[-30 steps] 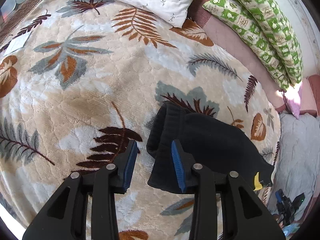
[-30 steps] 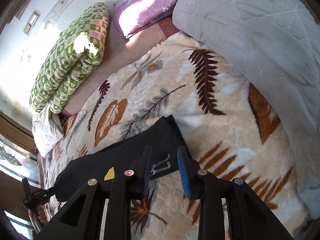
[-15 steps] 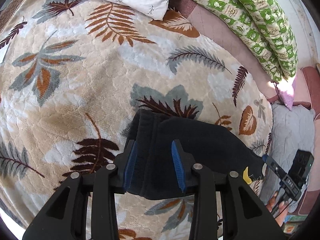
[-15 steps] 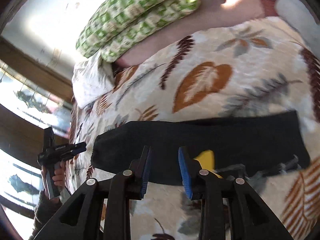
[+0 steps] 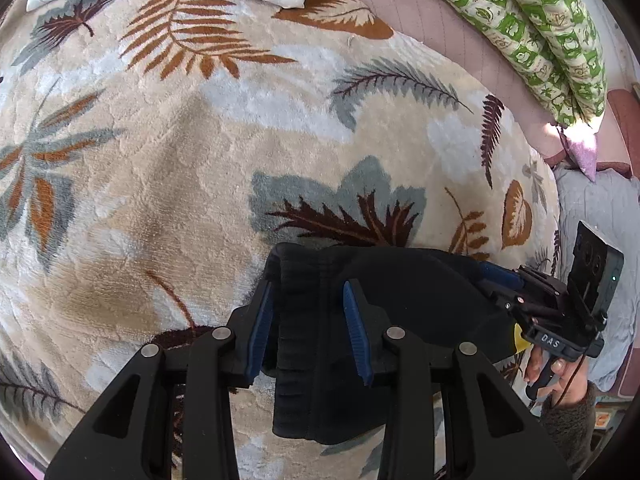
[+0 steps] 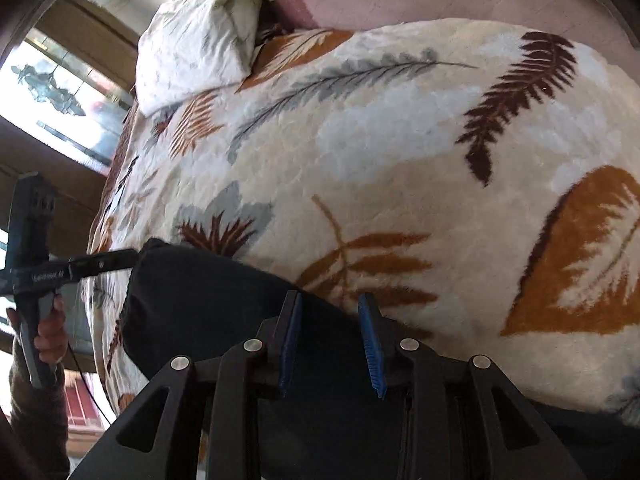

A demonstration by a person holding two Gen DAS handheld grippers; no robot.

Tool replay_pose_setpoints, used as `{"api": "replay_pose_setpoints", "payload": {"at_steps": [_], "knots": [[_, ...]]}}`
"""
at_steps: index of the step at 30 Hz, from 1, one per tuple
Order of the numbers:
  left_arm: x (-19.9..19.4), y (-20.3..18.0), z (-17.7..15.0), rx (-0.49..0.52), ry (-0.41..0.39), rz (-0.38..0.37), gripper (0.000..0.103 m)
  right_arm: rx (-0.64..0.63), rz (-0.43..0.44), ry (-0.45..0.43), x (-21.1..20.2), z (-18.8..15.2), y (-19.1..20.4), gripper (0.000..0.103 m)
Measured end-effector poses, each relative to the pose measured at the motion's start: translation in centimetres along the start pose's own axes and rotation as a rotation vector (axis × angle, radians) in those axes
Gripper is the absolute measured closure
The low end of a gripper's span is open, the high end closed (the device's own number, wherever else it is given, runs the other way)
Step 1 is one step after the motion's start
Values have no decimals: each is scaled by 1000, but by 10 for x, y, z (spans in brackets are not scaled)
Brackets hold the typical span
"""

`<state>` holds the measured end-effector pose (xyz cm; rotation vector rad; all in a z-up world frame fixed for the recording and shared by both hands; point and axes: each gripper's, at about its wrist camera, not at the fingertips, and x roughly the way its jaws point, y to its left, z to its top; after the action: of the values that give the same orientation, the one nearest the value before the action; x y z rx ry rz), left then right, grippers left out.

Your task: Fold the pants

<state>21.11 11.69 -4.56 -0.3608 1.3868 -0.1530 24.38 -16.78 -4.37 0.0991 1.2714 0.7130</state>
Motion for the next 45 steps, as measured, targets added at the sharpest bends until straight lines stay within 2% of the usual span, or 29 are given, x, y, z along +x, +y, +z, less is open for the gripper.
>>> {"api": "replay_pose_setpoints", "payload": {"at_steps": [3, 4, 6, 10, 11, 12, 14, 15, 16, 17, 19, 21, 25, 28, 31, 33, 35, 39, 41, 45], "knots": [[4, -2, 1, -9, 3, -16, 69, -77, 0, 7, -1, -5, 11, 66], [6, -3, 2, -9, 6, -17, 64, -89, -14, 11, 0, -4, 13, 65], [9, -5, 3, -1, 5, -9, 63, -123, -58, 23, 3, 0, 18, 65], [13, -5, 3, -11, -6, -17, 63, -192, -145, 62, 19, 10, 27, 55], [12, -5, 2, -10, -15, -15, 63, -206, -162, 70, 23, 11, 28, 56], [12, -6, 0, -5, -23, -13, 63, -219, -185, 70, 25, 10, 29, 58], [8, -7, -2, 4, -50, -1, 73, -233, -194, 45, 21, 9, 32, 74], [5, -9, -3, 10, -62, 7, 76, -237, -210, 26, 17, 8, 34, 84], [3, -10, -3, 10, -72, 5, 76, -238, -218, 10, 13, 8, 35, 89], [0, -11, -3, 11, -85, 9, 76, -233, -223, -4, 9, 9, 35, 92], [-2, -14, -3, 29, -106, 63, 76, -225, -232, -50, -2, 13, 37, 92], [6, -14, -2, 33, -89, 94, 76, -193, -219, -95, -10, 20, 33, 92], [18, -14, -4, 53, -90, 142, 76, -149, -234, -79, 12, 27, 22, 92], [10, -12, -6, 42, -109, 119, 76, -93, -227, -83, 23, 25, 11, 85], [-10, -10, -9, 17, -140, 104, 76, -32, -177, -108, 7, 26, 7, 75], [-29, -14, -16, 20, -198, 182, 76, 17, -137, -157, -22, 22, 5, 75], [-42, -22, -26, 38, -238, 229, 76, 79, -96, -227, -59, 11, 1, 73], [-58, -50, -58, 60, -244, 127, 76, 199, -45, -311, -123, -31, -8, 58], [-58, -74, -79, 90, -246, 102, 76, 238, -61, -318, -145, -60, -13, 53], [-43, -132, -119, 162, -225, 54, 76, 359, -99, -301, -175, -125, -31, 52]]}}
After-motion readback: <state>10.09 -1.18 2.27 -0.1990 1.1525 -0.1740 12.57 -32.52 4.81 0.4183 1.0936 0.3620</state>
